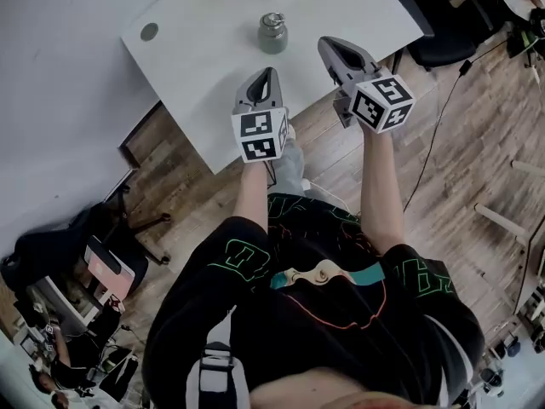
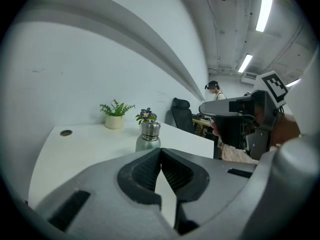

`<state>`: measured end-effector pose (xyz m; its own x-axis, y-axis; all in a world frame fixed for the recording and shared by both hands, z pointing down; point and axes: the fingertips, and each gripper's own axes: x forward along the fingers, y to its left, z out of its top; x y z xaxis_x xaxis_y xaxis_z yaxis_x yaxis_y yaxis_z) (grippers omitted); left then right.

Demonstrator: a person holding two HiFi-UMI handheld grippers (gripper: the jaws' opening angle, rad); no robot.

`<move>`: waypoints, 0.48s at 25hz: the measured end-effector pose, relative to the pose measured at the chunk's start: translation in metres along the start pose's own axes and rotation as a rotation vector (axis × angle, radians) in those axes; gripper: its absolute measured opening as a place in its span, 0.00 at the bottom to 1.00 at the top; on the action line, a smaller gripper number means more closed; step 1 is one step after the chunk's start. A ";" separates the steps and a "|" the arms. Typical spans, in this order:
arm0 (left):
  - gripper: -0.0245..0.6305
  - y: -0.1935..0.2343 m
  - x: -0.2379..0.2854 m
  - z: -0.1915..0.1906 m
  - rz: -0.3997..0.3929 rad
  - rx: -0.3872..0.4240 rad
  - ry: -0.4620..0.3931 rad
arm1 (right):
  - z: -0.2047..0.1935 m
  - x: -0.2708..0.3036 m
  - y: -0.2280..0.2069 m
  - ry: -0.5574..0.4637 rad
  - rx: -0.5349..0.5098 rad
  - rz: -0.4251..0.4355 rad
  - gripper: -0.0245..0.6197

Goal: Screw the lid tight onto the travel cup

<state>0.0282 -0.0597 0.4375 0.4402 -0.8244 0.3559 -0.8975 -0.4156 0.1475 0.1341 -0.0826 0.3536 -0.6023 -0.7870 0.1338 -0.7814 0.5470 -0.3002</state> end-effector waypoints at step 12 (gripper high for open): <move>0.05 0.026 0.045 -0.018 -0.016 0.006 0.051 | -0.016 0.069 -0.031 0.136 -0.068 0.105 0.05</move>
<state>0.0243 -0.1011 0.4744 0.4521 -0.7971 0.4002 -0.8903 -0.4307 0.1479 0.1139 -0.1491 0.3867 -0.6939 -0.6813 0.2331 -0.7197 0.6455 -0.2555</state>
